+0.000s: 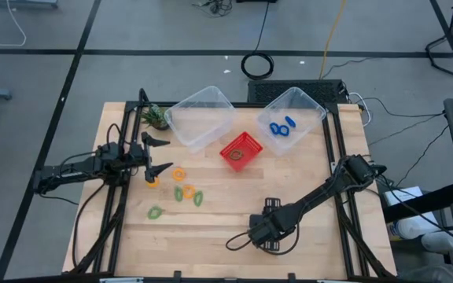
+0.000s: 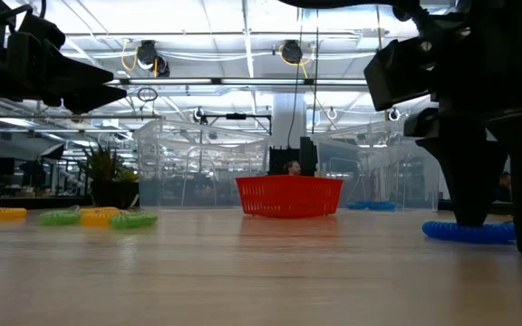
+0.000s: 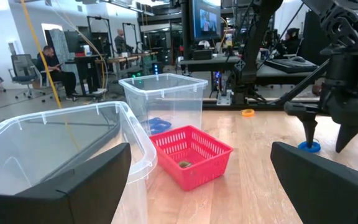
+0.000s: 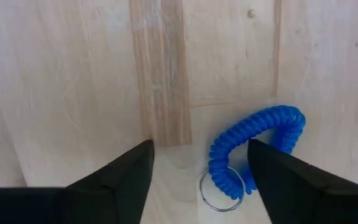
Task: Sort spring keychains
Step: Put the blue spring keychain into the right transparent bin
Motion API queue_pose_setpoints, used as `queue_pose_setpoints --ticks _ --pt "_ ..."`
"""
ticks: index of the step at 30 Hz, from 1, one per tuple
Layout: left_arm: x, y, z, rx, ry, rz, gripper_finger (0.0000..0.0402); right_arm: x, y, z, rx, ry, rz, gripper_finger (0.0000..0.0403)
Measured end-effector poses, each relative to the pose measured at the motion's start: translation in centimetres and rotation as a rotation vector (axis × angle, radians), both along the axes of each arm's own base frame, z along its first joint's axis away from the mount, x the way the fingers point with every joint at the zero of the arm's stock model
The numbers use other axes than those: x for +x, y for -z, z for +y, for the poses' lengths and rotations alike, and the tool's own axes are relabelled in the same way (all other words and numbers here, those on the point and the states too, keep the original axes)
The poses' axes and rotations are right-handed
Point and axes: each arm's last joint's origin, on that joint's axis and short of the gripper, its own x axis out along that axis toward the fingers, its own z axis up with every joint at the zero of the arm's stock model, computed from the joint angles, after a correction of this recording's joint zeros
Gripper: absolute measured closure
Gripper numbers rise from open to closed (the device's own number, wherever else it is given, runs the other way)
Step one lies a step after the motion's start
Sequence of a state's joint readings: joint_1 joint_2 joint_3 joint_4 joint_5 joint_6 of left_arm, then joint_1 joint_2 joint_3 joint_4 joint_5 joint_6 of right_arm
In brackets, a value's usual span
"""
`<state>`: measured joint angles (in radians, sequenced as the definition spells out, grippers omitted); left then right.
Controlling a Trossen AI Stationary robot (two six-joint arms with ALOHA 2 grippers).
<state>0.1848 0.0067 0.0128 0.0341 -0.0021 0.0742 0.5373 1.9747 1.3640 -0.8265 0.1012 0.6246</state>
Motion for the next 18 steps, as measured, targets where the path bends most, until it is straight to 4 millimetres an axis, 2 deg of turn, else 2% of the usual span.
queue_pose_setpoints --ticks 4,13,18 --pt "0.00 0.01 0.00 0.000 0.000 0.001 0.0007 0.02 0.04 0.02 0.002 -0.009 -0.001 0.0216" --pt "0.00 0.00 0.00 0.000 0.000 0.000 0.0007 0.22 0.07 0.17 0.017 -0.041 -0.018 0.0380" --pt "0.00 0.00 0.00 0.000 0.000 0.000 0.0007 0.39 -0.11 0.05 0.057 -0.047 -0.015 0.0394"
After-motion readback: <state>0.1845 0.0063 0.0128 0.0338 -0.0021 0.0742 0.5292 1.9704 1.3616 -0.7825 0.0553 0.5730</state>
